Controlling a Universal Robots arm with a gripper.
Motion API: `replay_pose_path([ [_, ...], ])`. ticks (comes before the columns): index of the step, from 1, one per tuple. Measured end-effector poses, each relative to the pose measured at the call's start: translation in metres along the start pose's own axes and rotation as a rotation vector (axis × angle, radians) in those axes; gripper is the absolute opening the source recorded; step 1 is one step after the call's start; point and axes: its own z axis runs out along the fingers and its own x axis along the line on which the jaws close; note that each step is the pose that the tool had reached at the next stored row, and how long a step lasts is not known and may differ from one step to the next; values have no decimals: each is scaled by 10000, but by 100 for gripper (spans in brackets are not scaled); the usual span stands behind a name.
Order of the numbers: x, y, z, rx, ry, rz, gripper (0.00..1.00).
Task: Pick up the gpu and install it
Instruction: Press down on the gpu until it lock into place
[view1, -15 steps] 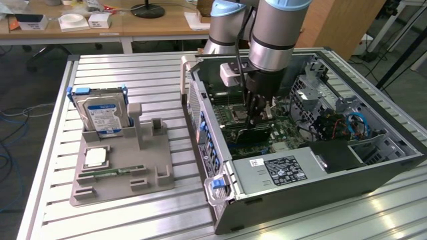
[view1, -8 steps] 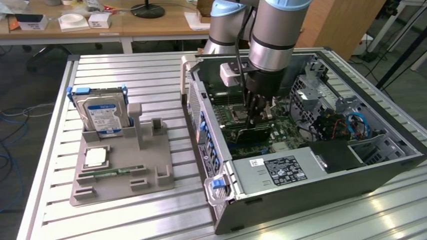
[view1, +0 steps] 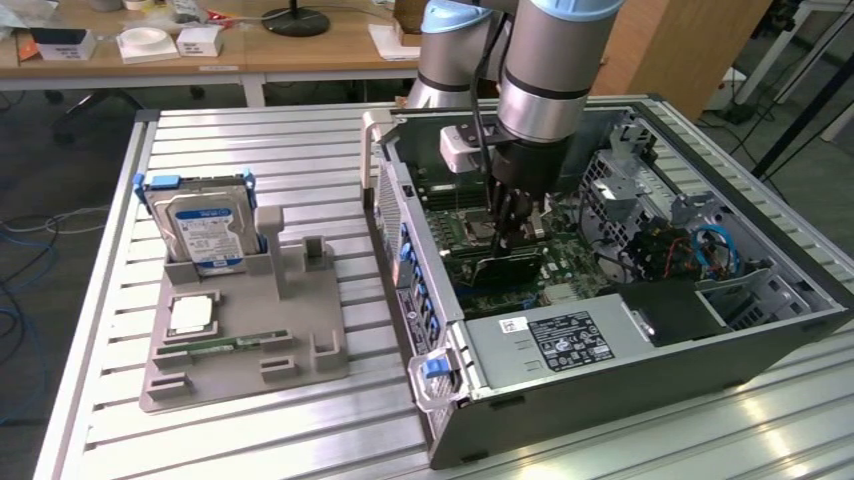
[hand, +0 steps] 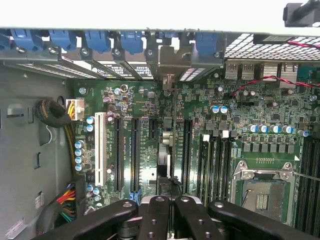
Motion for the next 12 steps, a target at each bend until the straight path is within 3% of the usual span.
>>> replay_pose_path([
  [6,-8,35,-2,-2,6,-3,11],
  [7,-9,42,7,-18,1,-5,11],
  [8,-9,42,13,-87,-3,-10,11],
  [9,-10,43,22,-110,-4,-10,11],
  [12,-11,45,71,-126,-3,-9,11],
])
